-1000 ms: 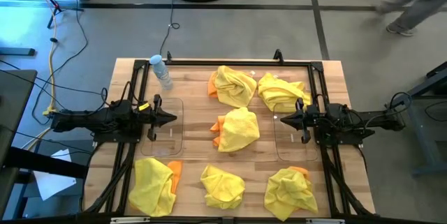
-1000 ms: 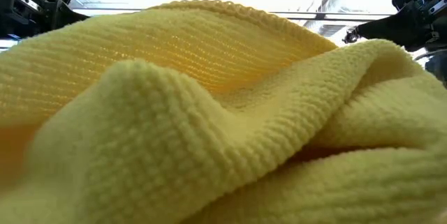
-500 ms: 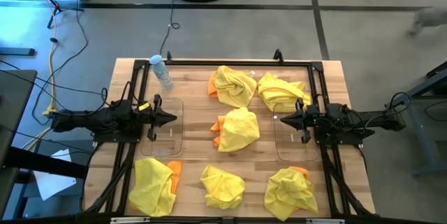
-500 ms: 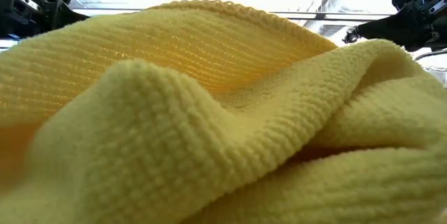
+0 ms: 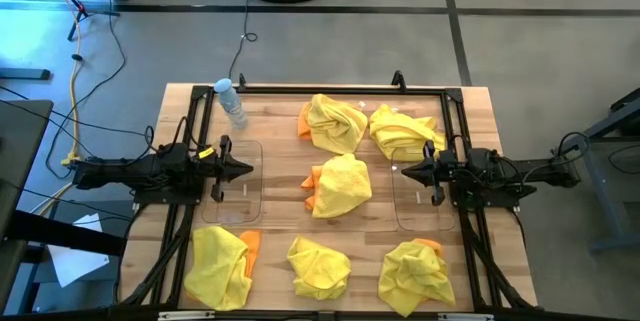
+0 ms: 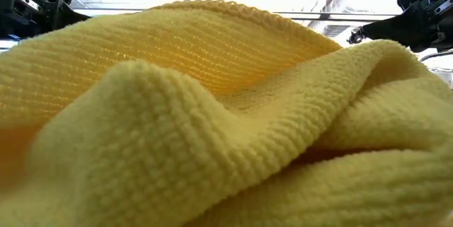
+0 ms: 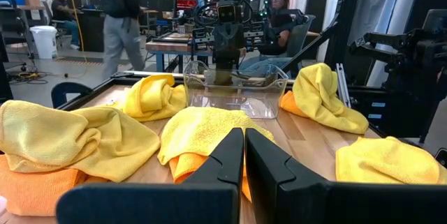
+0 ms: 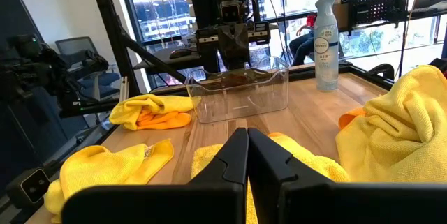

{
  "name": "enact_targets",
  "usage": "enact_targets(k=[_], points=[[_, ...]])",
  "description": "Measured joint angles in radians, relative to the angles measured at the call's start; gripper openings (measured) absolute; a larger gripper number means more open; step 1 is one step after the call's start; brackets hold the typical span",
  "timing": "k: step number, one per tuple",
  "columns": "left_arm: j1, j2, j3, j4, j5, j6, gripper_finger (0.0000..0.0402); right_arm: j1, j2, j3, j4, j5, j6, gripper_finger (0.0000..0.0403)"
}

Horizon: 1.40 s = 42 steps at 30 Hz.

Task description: Sort microfiber towel by color & place in baskets

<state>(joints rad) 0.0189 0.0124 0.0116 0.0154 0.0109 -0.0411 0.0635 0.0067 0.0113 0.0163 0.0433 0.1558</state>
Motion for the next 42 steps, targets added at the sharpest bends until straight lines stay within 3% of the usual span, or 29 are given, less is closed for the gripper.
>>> enact_targets(k=[29,36,42], points=[[0.000,0.000,0.000,0.000,0.000,0.000,0.0003,0.000,0.000,0.000,0.000,0.002,0.000,0.0000],[0.000,0.000,0.000,0.000,0.000,0.000,0.0003,0.000,0.000,0.009,0.054,0.075,0.000,0.0000],[0.000,0.000,0.000,0.000,0.000,0.000,0.0003,0.000,0.015,0.133,0.061,0.204,-0.096,0.0000]])
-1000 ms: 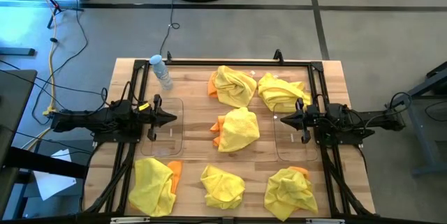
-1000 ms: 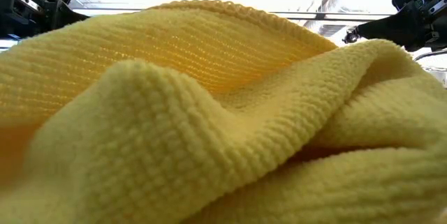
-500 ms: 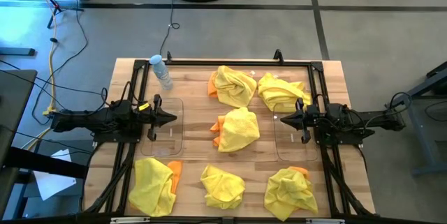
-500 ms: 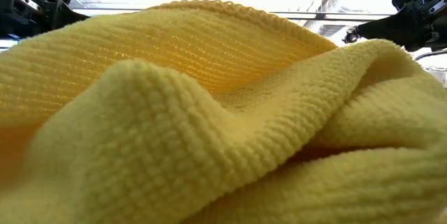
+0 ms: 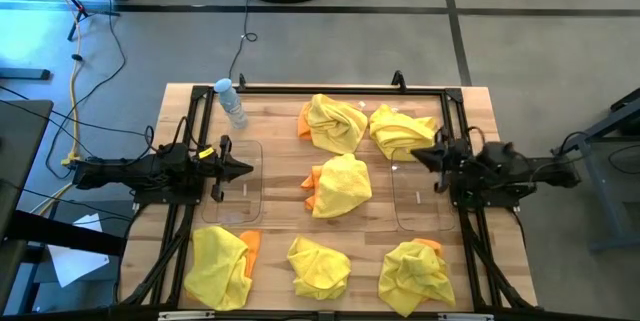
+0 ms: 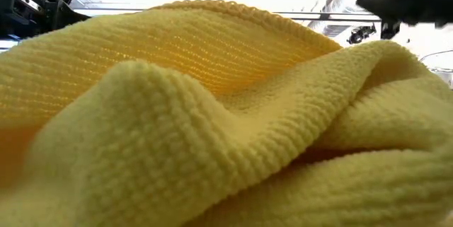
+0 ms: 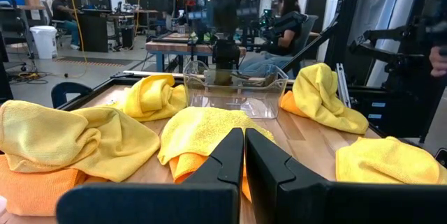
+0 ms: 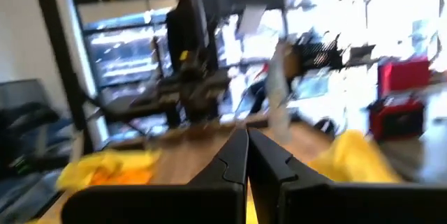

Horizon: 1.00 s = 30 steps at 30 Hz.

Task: Sort microfiber towel by color & place in baskets
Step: Put the yellow towel into the right transparent bin

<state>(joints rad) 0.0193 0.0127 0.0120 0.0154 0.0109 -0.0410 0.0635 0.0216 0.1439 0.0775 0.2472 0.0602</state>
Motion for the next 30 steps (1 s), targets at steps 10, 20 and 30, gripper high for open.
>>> enact_targets(k=[10,20,30], points=[[0.000,0.000,0.000,0.000,0.000,0.000,0.0003,0.000,0.340,0.363,-0.123,0.385,-0.085,0.0000],[0.000,0.000,0.000,0.000,0.000,0.000,0.0003,-0.150,0.771,0.783,-0.625,0.702,0.209,0.0000],[0.000,0.000,0.000,0.000,0.000,0.000,0.0003,-0.513,1.069,1.067,-1.160,0.300,0.562,0.0000]])
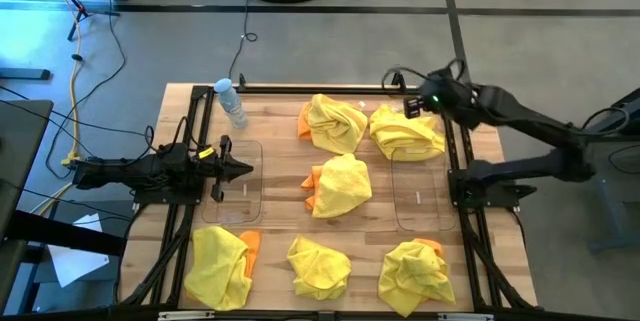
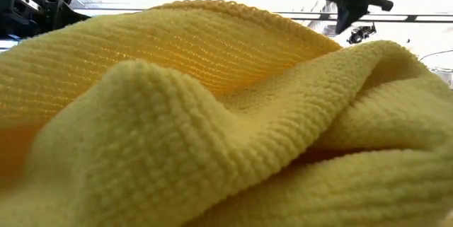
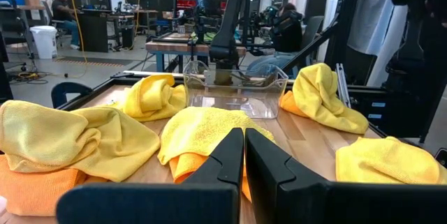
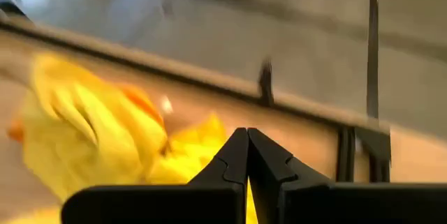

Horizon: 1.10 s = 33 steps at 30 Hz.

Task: Sort microfiber towel by color & place in baskets
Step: Put the yellow towel into the right transparent bin

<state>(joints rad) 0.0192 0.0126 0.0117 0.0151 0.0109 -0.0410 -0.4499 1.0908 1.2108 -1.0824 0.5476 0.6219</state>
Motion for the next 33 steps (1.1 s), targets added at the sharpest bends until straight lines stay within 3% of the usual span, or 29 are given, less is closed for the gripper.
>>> enact_targets(k=[6,11,22,33], points=[[0.000,0.000,0.000,0.000,0.000,0.000,0.0003,-0.136,0.125,0.026,-0.057,-0.217,-0.073,0.0007],[0.000,0.000,0.000,0.000,0.000,0.000,0.0003,-0.188,0.216,0.018,-0.067,-0.378,-0.190,0.0067],[0.000,0.000,0.000,0.000,0.000,0.000,0.0003,-0.190,0.384,0.018,-0.058,-0.403,-0.547,0.0240],[0.000,0.000,0.000,0.000,0.000,0.000,0.0003,-0.190,0.566,0.018,-0.047,-0.527,-0.892,0.0259]])
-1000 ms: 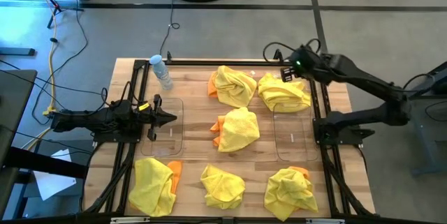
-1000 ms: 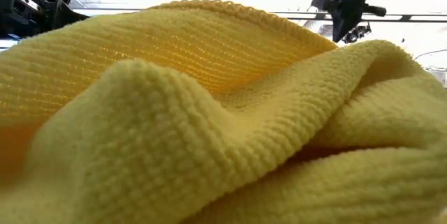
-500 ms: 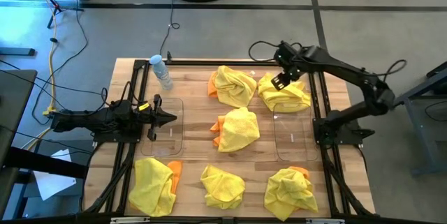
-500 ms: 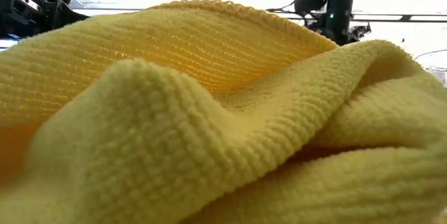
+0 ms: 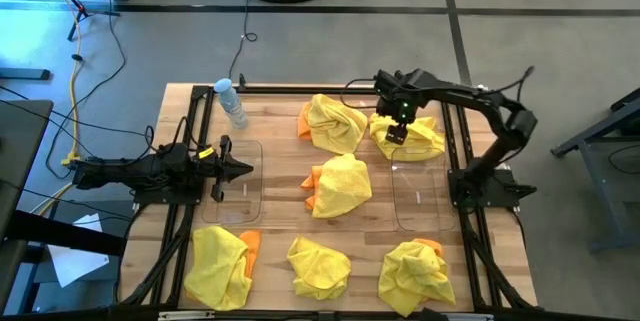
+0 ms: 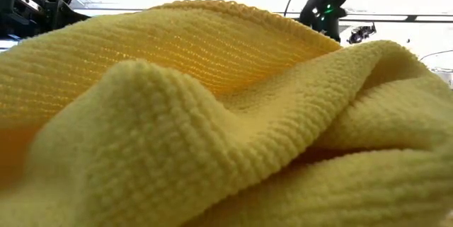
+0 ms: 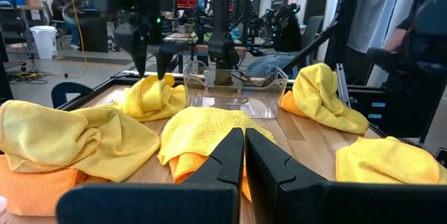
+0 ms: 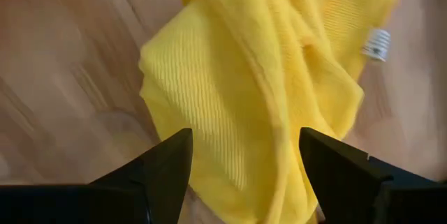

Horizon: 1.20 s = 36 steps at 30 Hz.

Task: Sort microfiber towel by color & place in baskets
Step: Put the yellow towel into the right transparent bin

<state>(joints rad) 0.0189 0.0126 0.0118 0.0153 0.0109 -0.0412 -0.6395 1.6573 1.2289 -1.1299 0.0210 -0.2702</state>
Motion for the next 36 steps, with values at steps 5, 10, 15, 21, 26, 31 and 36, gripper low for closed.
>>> enact_targets(k=[5,10,15,21,26,31,36], points=[[0.000,0.000,0.000,0.000,0.000,0.000,0.0003,0.000,0.071,0.000,0.012,0.065,-0.081,0.0259],[0.000,0.000,0.000,0.000,0.000,0.000,0.0003,0.000,0.117,-0.001,0.034,0.065,-0.121,0.0236],[0.000,0.000,0.000,0.000,0.000,0.000,0.0003,0.000,0.128,-0.001,0.038,0.064,-0.124,0.0144],[0.000,0.000,0.000,0.000,0.000,0.000,0.0003,-0.010,0.107,-0.001,0.027,-0.026,-0.047,0.0016],[0.000,0.000,0.000,0.000,0.000,0.000,0.0003,-0.010,0.023,-0.001,0.023,-0.015,0.043,0.0006],[0.000,0.000,0.000,0.000,0.000,0.000,0.0003,-0.008,-0.137,-0.001,0.027,-0.007,0.172,0.0004],[0.000,0.000,0.000,0.000,0.000,0.000,0.0003,0.022,-0.335,-0.001,0.029,0.003,0.344,0.0002]])
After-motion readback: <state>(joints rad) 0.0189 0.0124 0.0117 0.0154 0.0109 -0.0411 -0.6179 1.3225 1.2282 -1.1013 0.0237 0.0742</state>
